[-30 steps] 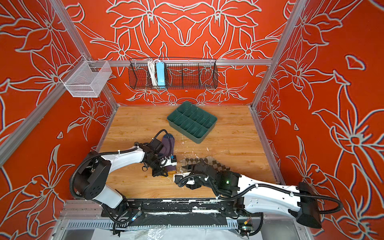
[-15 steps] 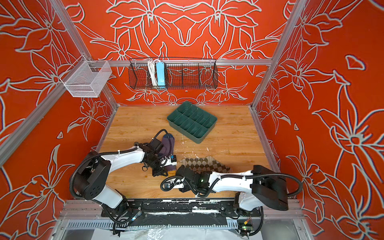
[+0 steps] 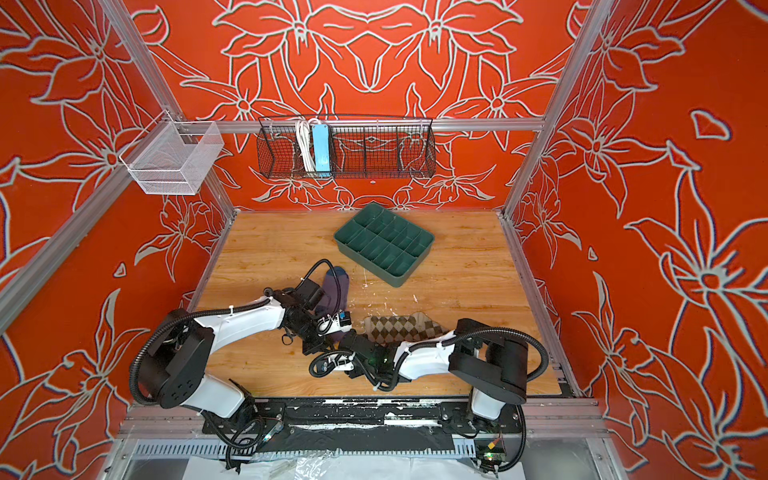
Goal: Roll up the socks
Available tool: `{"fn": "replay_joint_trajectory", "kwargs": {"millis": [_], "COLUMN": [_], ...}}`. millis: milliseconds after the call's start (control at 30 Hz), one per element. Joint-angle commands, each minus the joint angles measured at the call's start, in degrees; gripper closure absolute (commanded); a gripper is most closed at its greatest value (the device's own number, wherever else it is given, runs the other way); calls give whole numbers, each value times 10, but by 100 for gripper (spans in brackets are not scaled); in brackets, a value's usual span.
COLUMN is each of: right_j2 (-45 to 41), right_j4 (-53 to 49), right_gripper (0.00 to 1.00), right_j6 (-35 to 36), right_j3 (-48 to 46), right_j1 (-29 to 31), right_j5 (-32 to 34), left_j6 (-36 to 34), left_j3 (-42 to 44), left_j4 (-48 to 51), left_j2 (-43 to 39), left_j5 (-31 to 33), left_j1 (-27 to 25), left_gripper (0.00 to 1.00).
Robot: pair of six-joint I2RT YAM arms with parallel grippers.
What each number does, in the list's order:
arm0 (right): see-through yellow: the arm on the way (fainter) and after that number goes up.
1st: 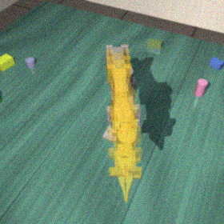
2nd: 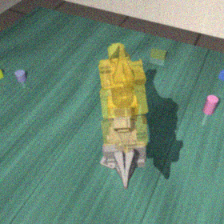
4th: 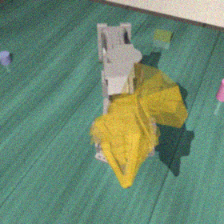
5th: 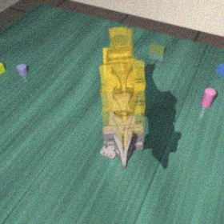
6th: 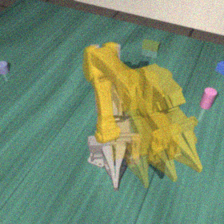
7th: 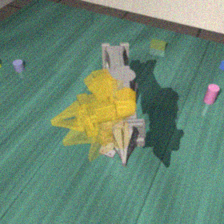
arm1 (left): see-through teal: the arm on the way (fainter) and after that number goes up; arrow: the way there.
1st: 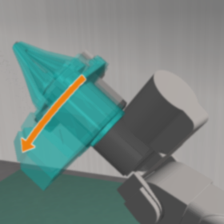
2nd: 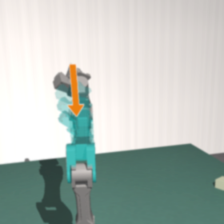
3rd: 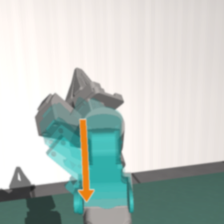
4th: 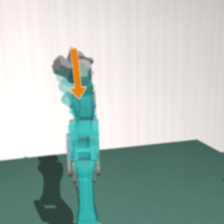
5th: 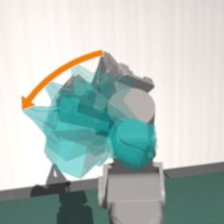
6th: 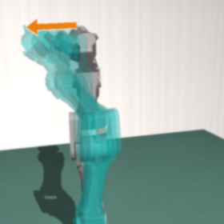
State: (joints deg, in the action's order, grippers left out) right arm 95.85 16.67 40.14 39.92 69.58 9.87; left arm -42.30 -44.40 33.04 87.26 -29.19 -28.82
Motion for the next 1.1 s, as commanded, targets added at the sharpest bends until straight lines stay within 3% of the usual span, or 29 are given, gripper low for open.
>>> {"fn": "replay_joint_trajectory", "kwargs": {"millis": [0, 200, 467, 633, 733, 900, 1067], "right_j2": [24, 41, 37, 13, 16, 41, 69], "right_j4": [16, 30, -39, -127, -189, -268, -331], "right_gripper": [55, 56, 92, 100, 100, 100, 100], "right_j6": [-1, -7, -6, -29, -45, -67, -77], "right_j3": [10, 9, 24, 29, 51, 102, 153], "right_j1": [-6, -14, -14, -16, -25, -49, -70], "right_j5": [11, 14, -20, -84, -123, -182, -233], "left_j6": [-4, -4, 13, 46, 51, 61, 70], "left_j3": [1, 2, 2, 2, 6, 57, 136], "left_j4": [3, 5, -11, -42, -49, -104, -205], "left_j2": [-10, -12, -27, -67, -103, -207, -354], "left_j5": [-8, -12, 12, 62, 92, 194, 354], "left_j1": [5, 4, 4, 4, 4, 5, 9], "left_gripper": [100, 100, 100, 100, 76, 73, 73]}}
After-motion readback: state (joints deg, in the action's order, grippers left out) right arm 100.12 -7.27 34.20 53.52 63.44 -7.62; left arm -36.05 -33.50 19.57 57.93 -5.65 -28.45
